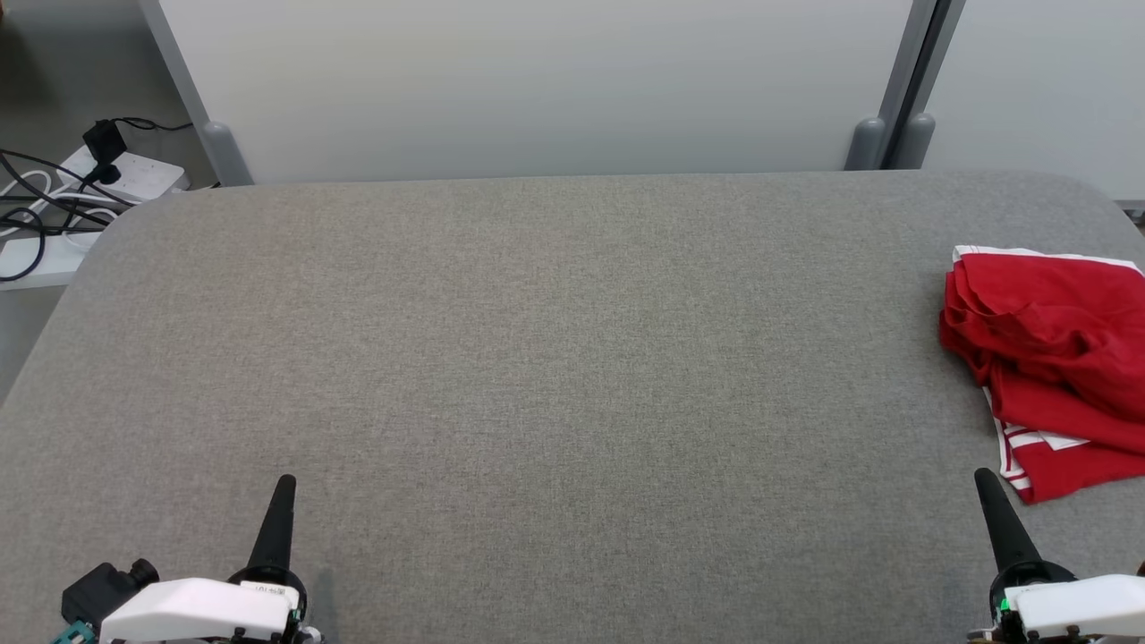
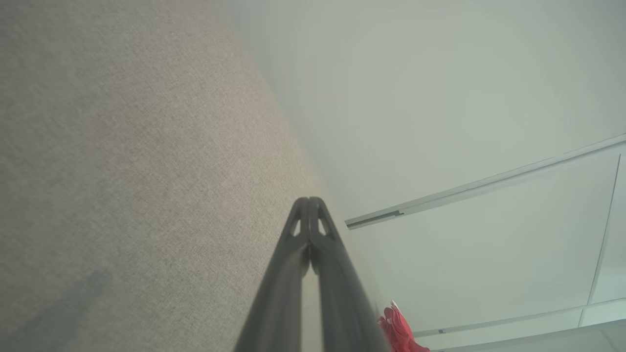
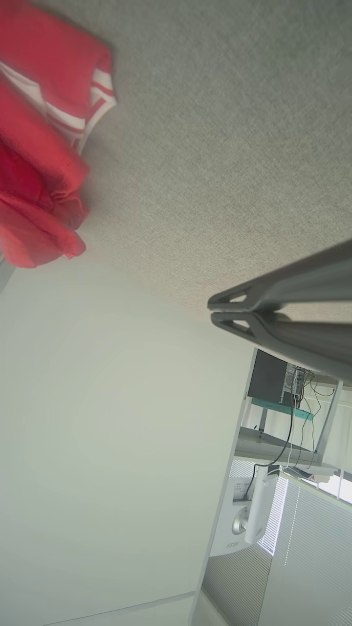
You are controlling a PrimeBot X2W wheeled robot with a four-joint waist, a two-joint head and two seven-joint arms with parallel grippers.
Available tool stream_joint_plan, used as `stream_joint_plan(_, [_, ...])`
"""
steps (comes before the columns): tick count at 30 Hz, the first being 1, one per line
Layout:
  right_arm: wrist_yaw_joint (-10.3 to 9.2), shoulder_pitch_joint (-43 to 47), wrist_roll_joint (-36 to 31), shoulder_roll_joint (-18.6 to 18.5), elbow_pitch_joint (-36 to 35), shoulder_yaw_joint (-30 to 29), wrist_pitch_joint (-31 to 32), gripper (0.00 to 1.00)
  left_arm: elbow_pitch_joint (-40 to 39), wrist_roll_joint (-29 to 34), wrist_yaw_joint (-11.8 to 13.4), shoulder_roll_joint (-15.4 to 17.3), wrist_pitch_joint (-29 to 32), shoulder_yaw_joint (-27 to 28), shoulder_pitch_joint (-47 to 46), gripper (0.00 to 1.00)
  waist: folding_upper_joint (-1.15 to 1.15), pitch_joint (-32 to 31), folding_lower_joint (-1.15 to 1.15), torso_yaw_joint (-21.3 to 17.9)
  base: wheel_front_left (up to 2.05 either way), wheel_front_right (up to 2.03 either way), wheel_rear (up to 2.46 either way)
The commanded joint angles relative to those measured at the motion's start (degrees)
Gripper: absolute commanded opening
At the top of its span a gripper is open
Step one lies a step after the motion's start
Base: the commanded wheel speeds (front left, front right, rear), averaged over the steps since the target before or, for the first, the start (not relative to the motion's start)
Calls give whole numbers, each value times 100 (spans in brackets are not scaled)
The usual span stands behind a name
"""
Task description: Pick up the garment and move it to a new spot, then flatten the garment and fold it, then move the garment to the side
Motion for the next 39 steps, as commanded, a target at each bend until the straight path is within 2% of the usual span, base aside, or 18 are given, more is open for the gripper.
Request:
stream_joint_plan(1, [9,-325,230,-103,-89,37,54,0,-134,-201,-80,52,54,215,-346,0,0,1,0,-6,0,0,0])
stream_joint_plan(31, [9,-729,2225,-116,355,-59,357,0,-107,-1953,-337,-179,532,661,-544,0,0,17,0,-102,0,0,0])
stream_joint_plan(39, [9,-740,2258,-103,367,-81,379,0,-106,-1997,-344,-185,543,671,-548,0,0,17,-1,-105,0,0,0])
